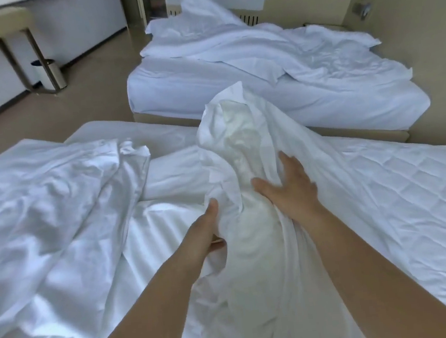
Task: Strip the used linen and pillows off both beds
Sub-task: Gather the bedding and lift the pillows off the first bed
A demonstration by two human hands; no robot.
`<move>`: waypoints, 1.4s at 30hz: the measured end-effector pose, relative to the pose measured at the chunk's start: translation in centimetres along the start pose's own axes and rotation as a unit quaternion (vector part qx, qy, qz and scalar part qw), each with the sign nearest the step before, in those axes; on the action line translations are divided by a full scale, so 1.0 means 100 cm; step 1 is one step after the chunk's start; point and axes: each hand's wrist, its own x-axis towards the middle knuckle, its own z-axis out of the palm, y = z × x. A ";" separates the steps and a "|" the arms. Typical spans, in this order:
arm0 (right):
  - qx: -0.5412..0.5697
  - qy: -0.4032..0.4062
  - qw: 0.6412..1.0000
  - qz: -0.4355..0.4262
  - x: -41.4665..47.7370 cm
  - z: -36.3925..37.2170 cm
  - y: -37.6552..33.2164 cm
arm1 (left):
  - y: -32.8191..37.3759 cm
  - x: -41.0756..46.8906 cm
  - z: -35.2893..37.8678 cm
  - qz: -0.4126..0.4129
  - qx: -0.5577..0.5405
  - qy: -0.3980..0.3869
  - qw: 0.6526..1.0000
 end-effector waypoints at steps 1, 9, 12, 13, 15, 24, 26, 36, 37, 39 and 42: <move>-0.015 -0.014 0.999 0.024 -0.009 -0.002 0.007 | 0.004 0.004 0.009 -0.004 -0.012 -0.037 0.999; -0.211 -0.008 0.977 -0.005 -0.038 0.024 0.041 | 0.001 0.027 0.059 0.070 0.260 -0.003 0.963; -0.147 0.055 0.987 -0.019 -0.048 0.019 0.036 | 0.001 0.019 0.058 0.116 0.254 0.056 0.959; -0.106 0.086 0.990 -0.024 -0.052 0.013 0.032 | 0.008 0.012 0.058 0.147 0.233 0.064 0.959; -0.033 0.153 0.987 -0.044 -0.061 -0.006 0.012 | 0.028 -0.006 0.058 0.210 0.178 0.063 0.959; -0.100 0.073 0.974 -0.191 -0.067 0.047 -0.082 | 0.066 -0.059 -0.069 0.209 0.193 0.164 0.945; -0.196 -0.022 0.965 -0.174 -0.062 0.093 -0.066 | 0.038 -0.051 -0.095 0.080 0.225 0.224 0.945; -0.197 -0.088 0.943 -0.255 -0.060 0.086 -0.003 | -0.043 -0.027 -0.040 0.147 0.447 0.175 0.865; -0.198 -0.033 0.941 -0.273 -0.066 0.077 0.015 | -0.048 -0.023 -0.043 0.142 0.471 0.183 0.851; -0.220 0.042 0.950 -0.219 -0.079 0.054 0.054 | -0.052 -0.021 -0.046 0.115 0.512 0.181 0.832; -0.210 0.016 0.978 -0.013 -0.100 0.030 0.133 | -0.048 -0.025 -0.035 0.097 0.571 0.227 0.783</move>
